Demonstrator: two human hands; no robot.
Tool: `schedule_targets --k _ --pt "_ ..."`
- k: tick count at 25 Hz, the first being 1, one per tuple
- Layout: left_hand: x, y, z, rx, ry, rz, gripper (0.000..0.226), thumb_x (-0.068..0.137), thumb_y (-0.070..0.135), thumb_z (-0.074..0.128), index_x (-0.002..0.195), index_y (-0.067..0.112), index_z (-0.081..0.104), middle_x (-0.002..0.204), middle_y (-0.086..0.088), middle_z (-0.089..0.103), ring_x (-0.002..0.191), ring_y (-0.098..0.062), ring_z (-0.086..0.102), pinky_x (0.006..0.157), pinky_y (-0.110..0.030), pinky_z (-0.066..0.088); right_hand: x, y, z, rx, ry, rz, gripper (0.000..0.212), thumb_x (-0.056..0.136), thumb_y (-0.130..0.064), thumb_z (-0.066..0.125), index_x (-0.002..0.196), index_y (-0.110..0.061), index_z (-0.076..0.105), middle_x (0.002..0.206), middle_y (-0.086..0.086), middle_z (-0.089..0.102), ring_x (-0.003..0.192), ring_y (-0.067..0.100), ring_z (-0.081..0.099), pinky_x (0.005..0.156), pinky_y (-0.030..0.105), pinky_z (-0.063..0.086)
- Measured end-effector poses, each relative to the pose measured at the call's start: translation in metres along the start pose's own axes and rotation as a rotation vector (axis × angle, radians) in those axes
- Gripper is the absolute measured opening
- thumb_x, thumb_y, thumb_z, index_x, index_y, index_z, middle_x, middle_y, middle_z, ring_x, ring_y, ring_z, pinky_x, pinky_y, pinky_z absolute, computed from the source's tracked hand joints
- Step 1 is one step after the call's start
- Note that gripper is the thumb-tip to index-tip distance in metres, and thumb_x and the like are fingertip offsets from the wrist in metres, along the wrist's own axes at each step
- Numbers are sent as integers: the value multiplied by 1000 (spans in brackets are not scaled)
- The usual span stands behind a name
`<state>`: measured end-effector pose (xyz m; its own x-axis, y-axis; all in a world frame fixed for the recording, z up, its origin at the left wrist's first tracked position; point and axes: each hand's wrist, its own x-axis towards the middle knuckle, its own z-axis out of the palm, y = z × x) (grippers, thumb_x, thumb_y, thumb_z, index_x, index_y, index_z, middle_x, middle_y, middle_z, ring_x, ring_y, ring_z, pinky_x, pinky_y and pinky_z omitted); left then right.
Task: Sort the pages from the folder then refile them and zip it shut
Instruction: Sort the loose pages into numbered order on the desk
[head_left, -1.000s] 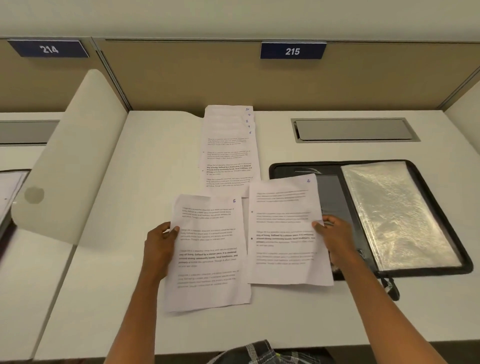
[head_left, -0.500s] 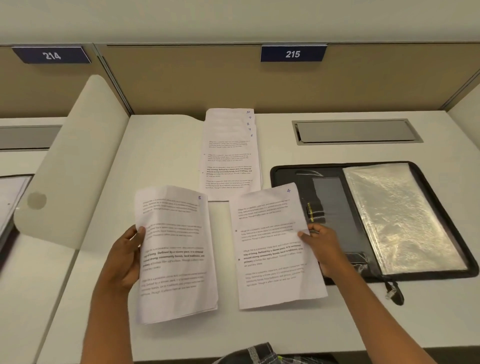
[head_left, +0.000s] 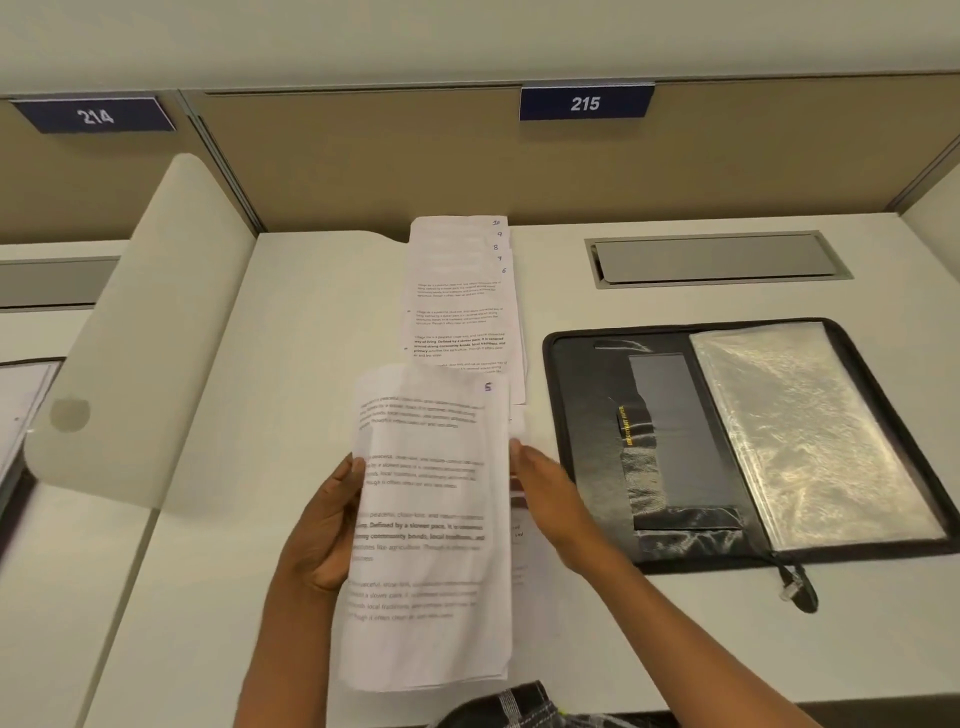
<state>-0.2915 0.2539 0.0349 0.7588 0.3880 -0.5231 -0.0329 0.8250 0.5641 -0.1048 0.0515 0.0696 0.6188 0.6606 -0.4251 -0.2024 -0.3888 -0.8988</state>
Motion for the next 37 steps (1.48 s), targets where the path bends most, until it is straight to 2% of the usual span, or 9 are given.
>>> schedule_targets --k 2,5,9,12,17,22,30,34,37 --pt "6 -7 13 71 68 26 43 107 20 51 147 3 53 142 -21 61 129 -37 61 105 -59 51 0 -8 2 311 -123 166 55 103 -67 29 125 -38 69 114 -8 77 108 14 73 97 36 57" --pt "15 -12 15 188 168 53 38 105 19 54 139 4 61 133 -19 69 116 -34 70 92 -50 61 11 5 -3 431 23 211 56 102 -65 36 121 -25 72 111 3 78 105 25 74 94 42 57" --pt "17 -20 15 569 339 101 19 106 20 59 115 14 74 110 -6 79 99 -29 75 86 -43 58 15 27 -7 -66 200 30 14 95 -25 72 104 -15 69 101 -1 73 96 23 72 82 33 62" --pt "18 -25 19 856 505 203 9 97 17 72 104 21 76 90 3 77 77 -15 71 74 -36 56 12 37 -7 -216 248 28 13 91 -14 77 97 -17 66 96 -9 70 88 11 70 79 30 62" --pt "12 -34 19 1028 676 243 17 85 14 85 95 14 72 84 0 73 77 -15 69 64 -25 49 6 47 -10 -398 294 80 23 88 -20 81 87 -17 58 83 -5 67 75 10 67 64 18 53" --pt "8 -35 16 1080 724 247 16 82 16 87 80 19 72 74 1 75 74 -22 72 72 -35 57 1 57 -14 -536 322 56 20 89 -31 80 76 -21 68 76 -9 68 69 8 66 65 20 54" --pt "-8 -30 35 1390 766 354 26 90 30 79 71 25 62 91 6 65 77 -19 63 62 -32 42 -12 51 -10 -642 339 -102 17 93 -36 73 91 -27 59 86 -18 63 72 6 64 63 18 57" --pt "-11 -10 55 1252 692 401 25 97 29 71 77 18 59 83 3 66 73 -15 62 60 -30 42 -5 22 -16 -455 331 -128 12 93 -31 73 88 -28 63 85 -20 65 75 4 66 62 11 53" --pt "10 18 68 989 635 335 18 101 30 67 88 18 62 71 -3 72 61 -17 62 56 -36 50 24 -10 -26 -159 274 -80 8 93 -21 75 88 -17 70 82 -4 76 77 11 74 68 26 62"
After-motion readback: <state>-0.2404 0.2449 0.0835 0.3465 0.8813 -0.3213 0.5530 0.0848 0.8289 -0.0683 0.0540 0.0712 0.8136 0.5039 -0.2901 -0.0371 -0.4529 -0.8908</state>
